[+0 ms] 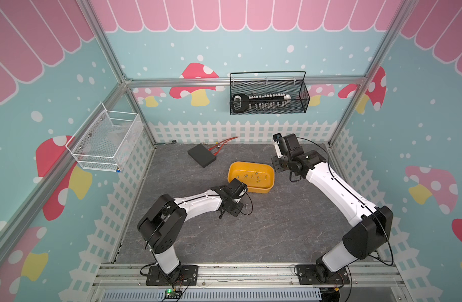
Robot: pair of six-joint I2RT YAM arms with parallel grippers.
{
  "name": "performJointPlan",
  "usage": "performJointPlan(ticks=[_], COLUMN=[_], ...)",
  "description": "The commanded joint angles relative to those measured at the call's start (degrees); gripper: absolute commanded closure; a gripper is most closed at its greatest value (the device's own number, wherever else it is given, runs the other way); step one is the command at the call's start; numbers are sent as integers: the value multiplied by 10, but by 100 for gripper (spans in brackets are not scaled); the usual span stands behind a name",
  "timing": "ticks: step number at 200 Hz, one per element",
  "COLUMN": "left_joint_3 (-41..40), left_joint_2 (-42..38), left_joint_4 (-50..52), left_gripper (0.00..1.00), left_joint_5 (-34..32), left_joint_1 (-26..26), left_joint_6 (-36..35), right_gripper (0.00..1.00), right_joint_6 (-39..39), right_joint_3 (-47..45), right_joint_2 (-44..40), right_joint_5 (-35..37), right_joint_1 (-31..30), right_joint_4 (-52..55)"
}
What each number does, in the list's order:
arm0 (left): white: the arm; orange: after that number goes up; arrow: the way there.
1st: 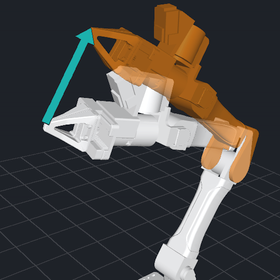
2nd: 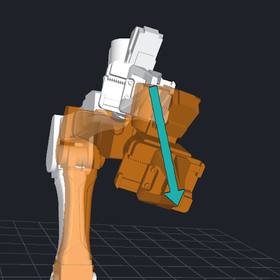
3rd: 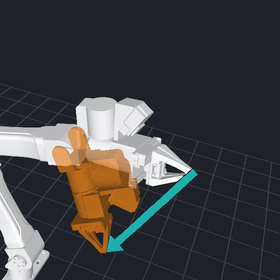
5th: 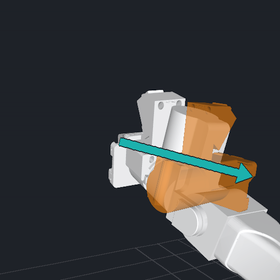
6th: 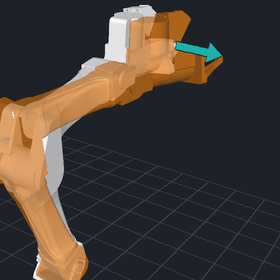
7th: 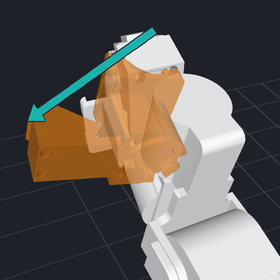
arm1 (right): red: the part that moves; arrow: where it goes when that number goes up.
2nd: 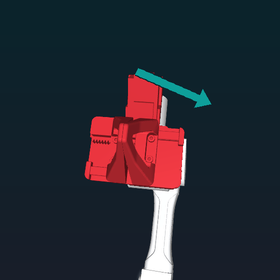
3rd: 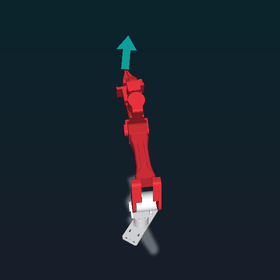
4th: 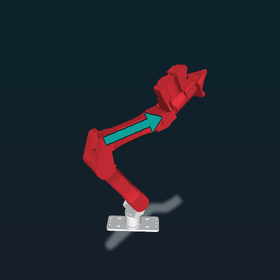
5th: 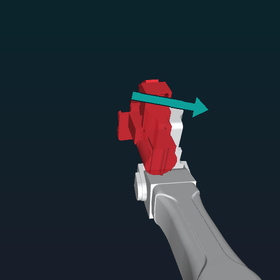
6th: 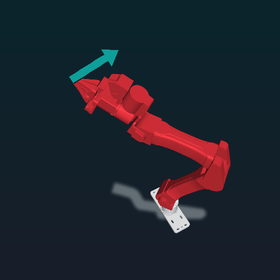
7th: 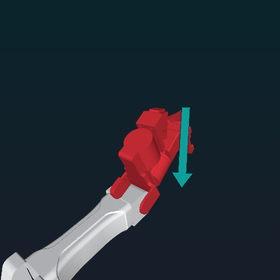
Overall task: Put the screws on the desktop into the storage box
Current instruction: Pick up the screw from the center of the board.
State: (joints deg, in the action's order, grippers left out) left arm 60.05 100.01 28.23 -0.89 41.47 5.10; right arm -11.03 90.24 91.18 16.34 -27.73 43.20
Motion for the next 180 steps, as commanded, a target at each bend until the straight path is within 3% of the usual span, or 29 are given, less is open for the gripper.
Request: performJointPlan(ticks=[1, 180], left_joint_3=[11, 31], left_joint_2=[13, 48], left_joint_4=[4, 13], left_gripper=[55, 72], left_joint_5=[-4, 4], left_joint_1=[5, 6], left_joint_6=[-10, -14], right_gripper=[71, 71], right_joint_6=[-1, 2], right_joint_3=[-5, -2], right_joint_2=[-14, -11], right_joint_5=[-6, -15], right_joint_1=[4, 6], right_joint_4=[-6, -10])
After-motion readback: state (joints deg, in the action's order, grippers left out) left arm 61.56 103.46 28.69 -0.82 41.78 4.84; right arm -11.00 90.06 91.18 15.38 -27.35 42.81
